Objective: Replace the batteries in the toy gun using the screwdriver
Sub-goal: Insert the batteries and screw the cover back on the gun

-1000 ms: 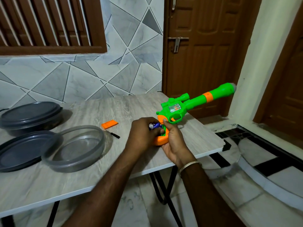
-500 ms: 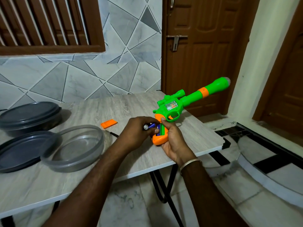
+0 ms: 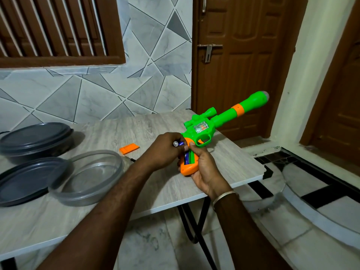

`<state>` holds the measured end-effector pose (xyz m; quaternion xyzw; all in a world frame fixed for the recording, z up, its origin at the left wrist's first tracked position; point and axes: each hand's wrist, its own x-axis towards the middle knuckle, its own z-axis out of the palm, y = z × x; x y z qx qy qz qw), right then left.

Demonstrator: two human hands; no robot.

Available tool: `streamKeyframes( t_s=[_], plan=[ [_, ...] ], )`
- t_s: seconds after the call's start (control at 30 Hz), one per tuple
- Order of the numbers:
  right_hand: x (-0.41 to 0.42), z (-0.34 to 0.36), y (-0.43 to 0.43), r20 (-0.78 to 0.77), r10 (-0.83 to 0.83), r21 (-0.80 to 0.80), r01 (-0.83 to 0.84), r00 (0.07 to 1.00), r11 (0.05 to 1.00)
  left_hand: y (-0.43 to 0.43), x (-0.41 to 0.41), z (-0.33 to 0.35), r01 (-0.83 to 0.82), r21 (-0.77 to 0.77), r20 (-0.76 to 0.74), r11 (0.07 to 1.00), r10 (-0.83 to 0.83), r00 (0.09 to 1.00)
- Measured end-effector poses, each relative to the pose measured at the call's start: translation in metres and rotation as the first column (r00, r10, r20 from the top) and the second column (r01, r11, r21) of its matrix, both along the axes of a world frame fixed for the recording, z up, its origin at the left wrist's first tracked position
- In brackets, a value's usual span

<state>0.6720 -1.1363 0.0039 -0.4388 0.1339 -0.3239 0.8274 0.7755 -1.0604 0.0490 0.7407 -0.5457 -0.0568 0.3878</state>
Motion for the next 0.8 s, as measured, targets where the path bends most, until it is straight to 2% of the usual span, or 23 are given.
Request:
streamKeyframes(
  t_s=[0.17,0.3,0.47,0.57,0.8],
  plan=[
    [0.000,-0.004,-0.001,-0.055,-0.005,-0.046,0.002,0.998,0.999,0.003,0.005,0.003,0.051,0.016,-0.135,0.999,-0.049,0.990],
    [0.001,-0.007,-0.004,-0.115,-0.018,-0.039,0.014,0.993,0.999,0.010,0.004,0.009,0.113,-0.016,-0.327,0.993,-0.112,0.938],
    [0.001,-0.005,-0.004,-0.055,-0.025,-0.018,0.024,0.998,1.000,0.020,0.000,0.003,0.168,-0.099,-0.377,0.981,-0.193,0.906],
    [0.002,-0.005,-0.002,-0.035,-0.034,-0.006,0.034,0.999,0.999,0.024,-0.004,-0.003,0.149,-0.160,-0.410,0.976,-0.204,0.889],
    [0.003,-0.004,-0.003,-0.012,-0.035,0.034,0.036,0.999,0.999,0.022,-0.014,-0.018,-0.005,-0.260,-0.510,0.966,-0.133,0.850]
  ],
)
